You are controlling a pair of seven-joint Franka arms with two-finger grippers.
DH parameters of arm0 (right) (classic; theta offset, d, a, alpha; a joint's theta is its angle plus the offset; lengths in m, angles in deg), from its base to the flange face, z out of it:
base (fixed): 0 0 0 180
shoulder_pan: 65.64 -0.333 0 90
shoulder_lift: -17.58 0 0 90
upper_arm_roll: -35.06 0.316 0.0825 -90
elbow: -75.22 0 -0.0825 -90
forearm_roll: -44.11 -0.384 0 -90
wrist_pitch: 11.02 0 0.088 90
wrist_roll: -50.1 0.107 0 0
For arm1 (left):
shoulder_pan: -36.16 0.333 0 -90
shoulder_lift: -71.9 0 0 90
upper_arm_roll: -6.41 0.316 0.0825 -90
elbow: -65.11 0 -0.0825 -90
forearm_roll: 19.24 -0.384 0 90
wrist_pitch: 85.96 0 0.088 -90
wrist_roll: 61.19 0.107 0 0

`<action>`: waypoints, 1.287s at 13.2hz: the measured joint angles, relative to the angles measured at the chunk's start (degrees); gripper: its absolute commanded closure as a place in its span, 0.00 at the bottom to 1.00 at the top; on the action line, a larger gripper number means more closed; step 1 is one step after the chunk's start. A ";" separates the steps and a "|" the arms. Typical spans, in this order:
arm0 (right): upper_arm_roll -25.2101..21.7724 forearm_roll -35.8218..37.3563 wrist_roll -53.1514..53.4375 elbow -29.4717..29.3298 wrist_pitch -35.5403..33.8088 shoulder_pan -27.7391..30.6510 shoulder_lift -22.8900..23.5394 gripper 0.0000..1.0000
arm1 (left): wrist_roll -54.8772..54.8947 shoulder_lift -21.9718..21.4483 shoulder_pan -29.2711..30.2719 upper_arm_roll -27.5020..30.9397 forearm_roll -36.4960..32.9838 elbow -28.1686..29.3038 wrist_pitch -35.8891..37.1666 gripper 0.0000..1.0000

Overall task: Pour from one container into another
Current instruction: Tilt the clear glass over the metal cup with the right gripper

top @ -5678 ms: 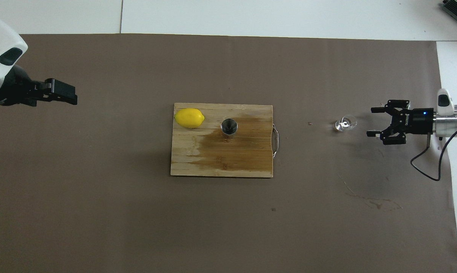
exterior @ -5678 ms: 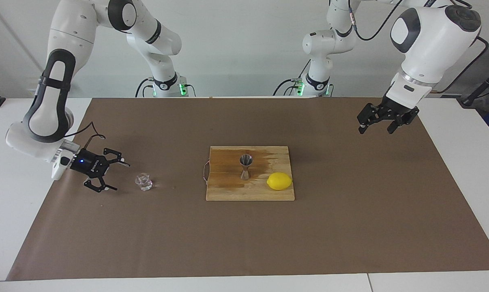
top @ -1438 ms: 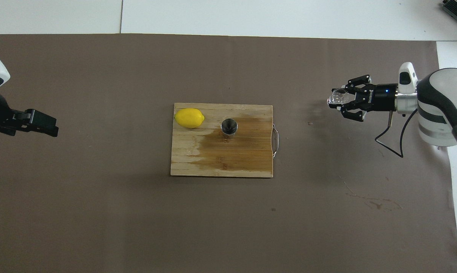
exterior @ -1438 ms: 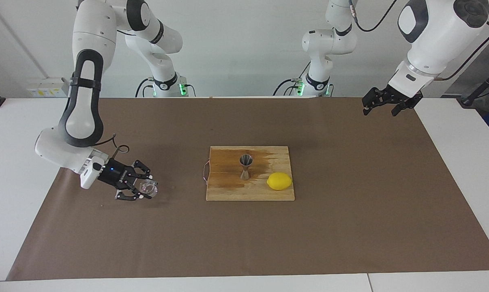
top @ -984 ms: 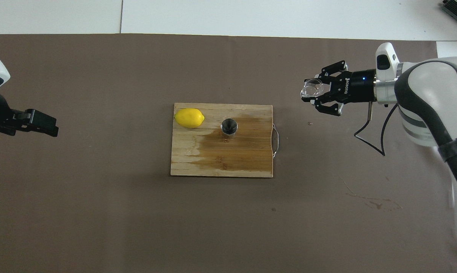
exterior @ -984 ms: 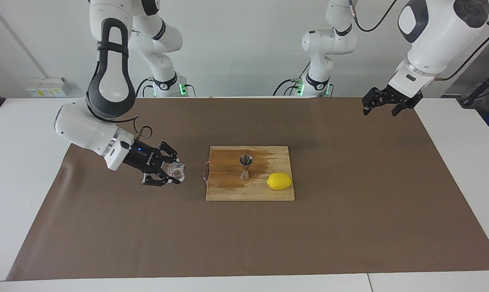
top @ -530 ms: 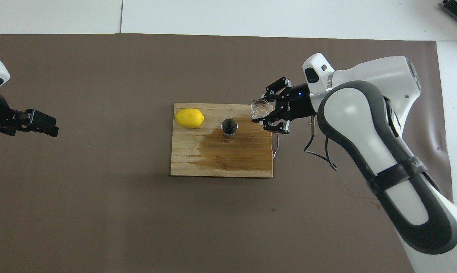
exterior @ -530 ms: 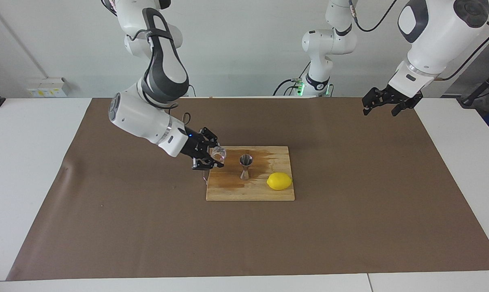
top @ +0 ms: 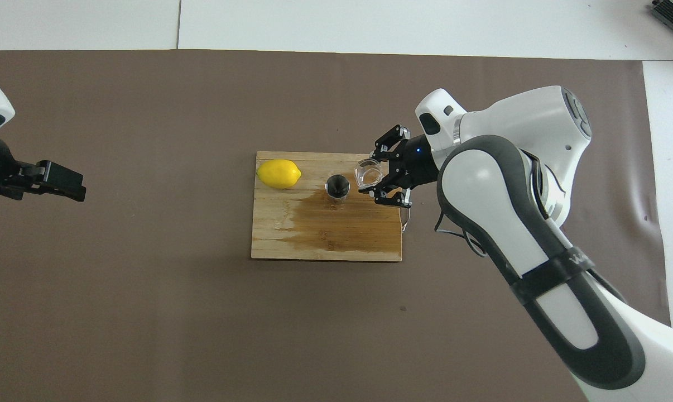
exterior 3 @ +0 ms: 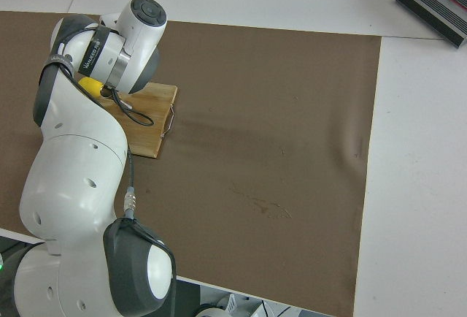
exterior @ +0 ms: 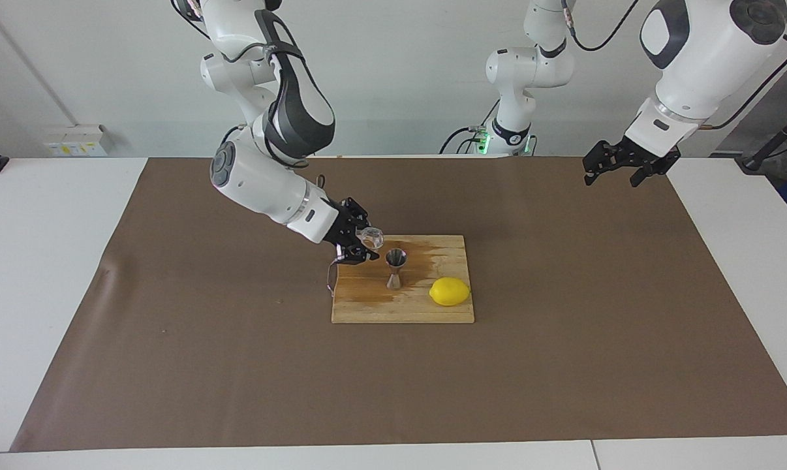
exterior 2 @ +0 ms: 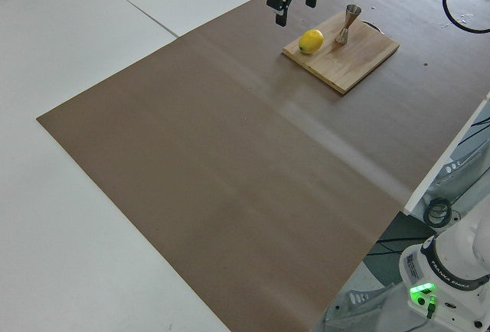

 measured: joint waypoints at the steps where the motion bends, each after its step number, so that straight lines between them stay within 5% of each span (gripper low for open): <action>1: 0.00 0.59 0.00 0.05 -0.02 0.00 -0.14 0.72 | 0.00 0.00 0.00 0.00 0.00 0.00 0.00 0.00; 17: 0.05 16.16 21.18 -0.83 -0.07 -5.39 -1.21 0.72 | 0.00 -0.01 0.00 0.00 0.00 0.01 0.00 0.00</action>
